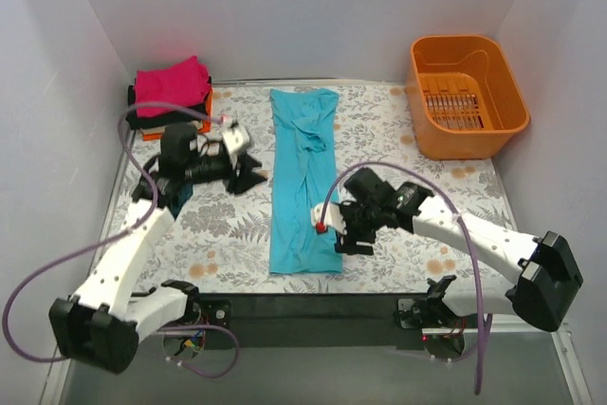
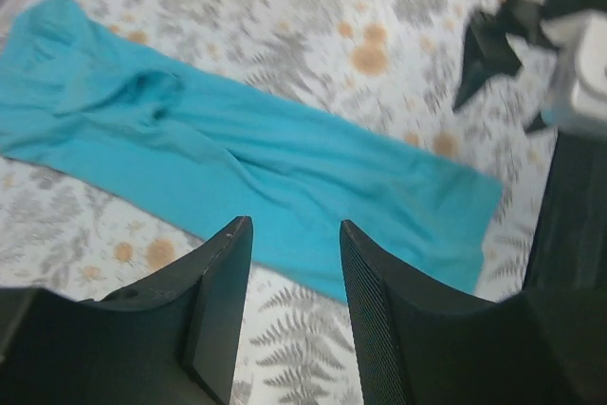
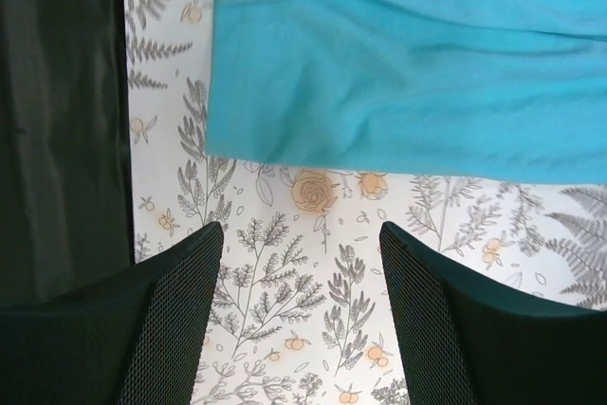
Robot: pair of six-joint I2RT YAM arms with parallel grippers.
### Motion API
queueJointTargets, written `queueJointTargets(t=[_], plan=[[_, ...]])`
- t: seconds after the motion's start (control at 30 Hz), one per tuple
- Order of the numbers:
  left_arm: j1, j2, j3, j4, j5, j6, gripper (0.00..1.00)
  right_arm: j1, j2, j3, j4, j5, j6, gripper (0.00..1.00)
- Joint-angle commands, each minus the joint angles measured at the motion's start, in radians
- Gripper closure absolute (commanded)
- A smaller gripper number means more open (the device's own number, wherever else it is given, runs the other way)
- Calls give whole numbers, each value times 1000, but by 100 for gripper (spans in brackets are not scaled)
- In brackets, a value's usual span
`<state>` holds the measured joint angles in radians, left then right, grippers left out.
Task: Fold and stack the t-shirts
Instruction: Fold the tshirt
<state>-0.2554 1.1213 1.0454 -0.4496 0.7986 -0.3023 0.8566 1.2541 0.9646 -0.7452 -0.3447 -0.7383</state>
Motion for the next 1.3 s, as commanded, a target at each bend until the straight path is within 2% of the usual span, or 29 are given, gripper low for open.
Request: queueJointTargets(t=[0.0, 0.03, 0.07, 0.13, 0.33, 0.6, 0.93, 1.07, 1.17, 1.27], plan=[[-37, -82, -255, -138, 39, 342, 59, 100, -57, -127, 217, 139, -105, 38], [-51, -124, -299, -149, 40, 433, 58, 129, -73, -186, 246, 171, -117, 39], [-83, -183, -336, -168, 33, 483, 58, 187, -97, -220, 279, 188, -130, 40], [-119, -241, -442, -166, 19, 578, 58, 226, -113, -298, 378, 225, -164, 41], [-244, -291, -576, -176, 8, 712, 60, 277, -116, -397, 497, 194, -237, 44], [-383, -183, -591, -89, -71, 752, 60, 297, -56, -432, 510, 176, -294, 48], [-470, -84, -616, -24, -105, 729, 59, 346, -65, -466, 506, 176, -296, 47], [-490, -41, -622, -15, -128, 716, 60, 346, 16, -446, 515, 210, -274, 49], [-495, -32, -639, -15, -148, 745, 60, 348, 33, -469, 515, 207, -283, 57], [-501, 4, -650, 6, -177, 744, 60, 346, 33, -486, 515, 208, -277, 70]])
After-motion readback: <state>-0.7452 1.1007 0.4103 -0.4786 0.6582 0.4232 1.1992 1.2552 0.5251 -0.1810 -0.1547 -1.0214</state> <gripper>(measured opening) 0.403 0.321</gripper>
